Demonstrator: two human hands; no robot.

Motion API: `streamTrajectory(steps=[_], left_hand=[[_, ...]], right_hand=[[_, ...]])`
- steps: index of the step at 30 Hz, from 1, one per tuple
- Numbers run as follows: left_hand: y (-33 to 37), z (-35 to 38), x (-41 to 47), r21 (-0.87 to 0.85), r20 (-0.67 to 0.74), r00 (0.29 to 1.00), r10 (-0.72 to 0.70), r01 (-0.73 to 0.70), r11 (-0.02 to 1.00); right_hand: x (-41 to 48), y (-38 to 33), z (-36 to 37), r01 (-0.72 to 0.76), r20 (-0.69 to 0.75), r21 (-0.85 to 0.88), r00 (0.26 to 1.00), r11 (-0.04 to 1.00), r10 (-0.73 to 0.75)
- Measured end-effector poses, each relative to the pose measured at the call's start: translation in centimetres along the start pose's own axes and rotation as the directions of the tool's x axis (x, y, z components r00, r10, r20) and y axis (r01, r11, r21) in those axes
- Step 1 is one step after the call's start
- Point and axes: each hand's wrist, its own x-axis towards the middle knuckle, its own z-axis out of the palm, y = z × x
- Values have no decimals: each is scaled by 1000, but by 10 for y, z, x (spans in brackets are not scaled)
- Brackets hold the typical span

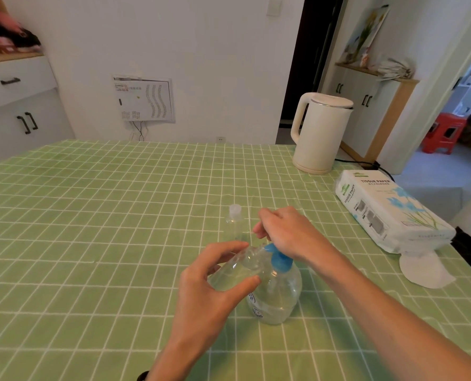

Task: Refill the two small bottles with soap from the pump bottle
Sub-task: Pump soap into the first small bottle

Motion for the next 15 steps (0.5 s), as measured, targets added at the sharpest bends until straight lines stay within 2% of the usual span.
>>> streamTrajectory(steps=[6,15], left_hand=[[1,-3,0,-1,-6,1000,-5,5,1000],[0,-1,0,-9,-1,1000,3,-3,1000]], right_hand=[[3,-5,-5,26,15,-35,1000,999,-26],[1,1,3,-26,-3,15,1000,1000,26]])
